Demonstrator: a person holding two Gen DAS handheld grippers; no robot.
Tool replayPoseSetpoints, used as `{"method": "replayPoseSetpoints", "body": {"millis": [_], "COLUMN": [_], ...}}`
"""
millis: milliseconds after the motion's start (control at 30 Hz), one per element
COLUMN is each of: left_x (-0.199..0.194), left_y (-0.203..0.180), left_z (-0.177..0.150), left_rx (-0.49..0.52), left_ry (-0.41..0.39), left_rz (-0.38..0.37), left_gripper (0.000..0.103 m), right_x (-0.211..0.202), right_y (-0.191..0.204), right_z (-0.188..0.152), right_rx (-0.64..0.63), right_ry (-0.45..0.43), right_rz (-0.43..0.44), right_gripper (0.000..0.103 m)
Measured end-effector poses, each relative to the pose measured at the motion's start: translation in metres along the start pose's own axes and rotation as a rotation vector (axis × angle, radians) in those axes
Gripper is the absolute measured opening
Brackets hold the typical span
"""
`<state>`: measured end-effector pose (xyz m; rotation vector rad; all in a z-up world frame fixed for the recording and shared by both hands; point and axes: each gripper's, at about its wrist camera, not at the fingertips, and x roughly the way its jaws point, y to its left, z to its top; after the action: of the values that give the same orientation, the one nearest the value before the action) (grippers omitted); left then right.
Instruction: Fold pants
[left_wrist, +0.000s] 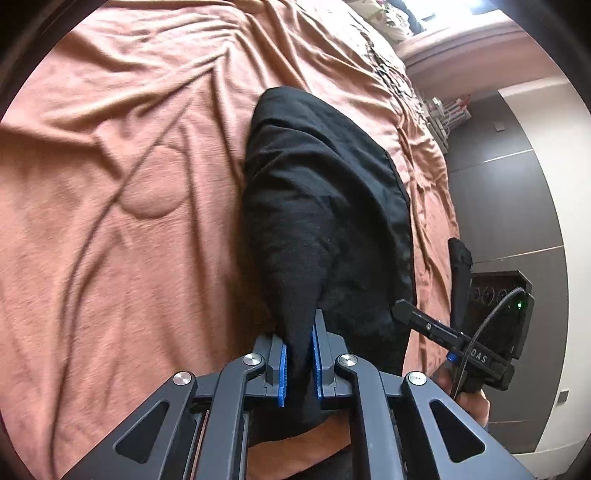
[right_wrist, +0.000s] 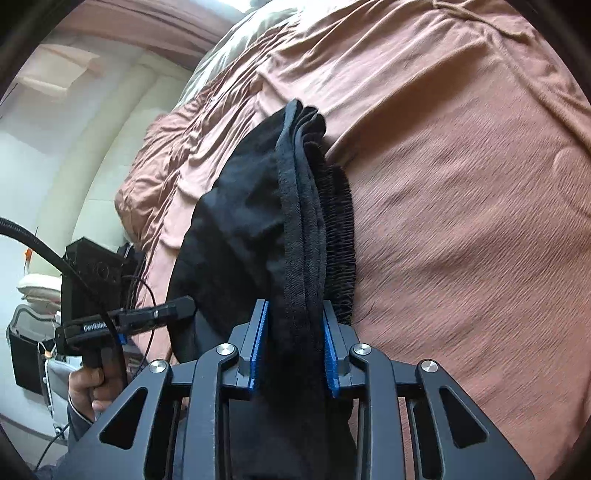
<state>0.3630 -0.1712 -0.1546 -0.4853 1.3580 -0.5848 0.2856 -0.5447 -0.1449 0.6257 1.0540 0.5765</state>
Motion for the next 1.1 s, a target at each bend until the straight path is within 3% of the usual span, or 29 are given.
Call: {"method": "replayPoseSetpoints", "body": {"millis": [400, 533, 633, 700, 767, 1100], "left_x": [-0.016, -0.011, -0.010, -0.010, -0.009, -0.013], "left_y": [0.031, 0.026, 0.020, 0.015, 0.012, 0.015], "left_z": [-0.011, -0.009, -0.003, 0.003, 0.007, 0.031], "left_rx": [0.019, 0.061, 0.089, 0.104, 0.106, 0.085], "left_ry": [0.041, 0.055, 0.055, 0.046, 0.041, 0.002], "left_rz": [0.063, 0.088, 0.107, 0.107, 0.101, 0.096], "left_gripper": [0.012, 0.021, 0.034, 0.039, 0.046, 0.062], "right_x": [0.027, 0.026, 0.018, 0.013, 0.006, 0.032], "right_y": [0.023, 0.016, 0.014, 0.016, 0.016, -0.022], "right_z": [-0.018, -0.019, -0.013, -0.007, 0.000, 0.034], "right_rx": [-0.007, 0.007, 0.002, -0.006, -0.015, 0.100], "right_ry": [0.070, 0.071, 0.056, 0.038, 0.009, -0.016], "right_rz": [0.024, -0.002, -0.023, -0.013, -0.011, 0.078], "right_gripper": [0.024, 0.024, 0.025, 0.033, 0.055, 0.057]}}
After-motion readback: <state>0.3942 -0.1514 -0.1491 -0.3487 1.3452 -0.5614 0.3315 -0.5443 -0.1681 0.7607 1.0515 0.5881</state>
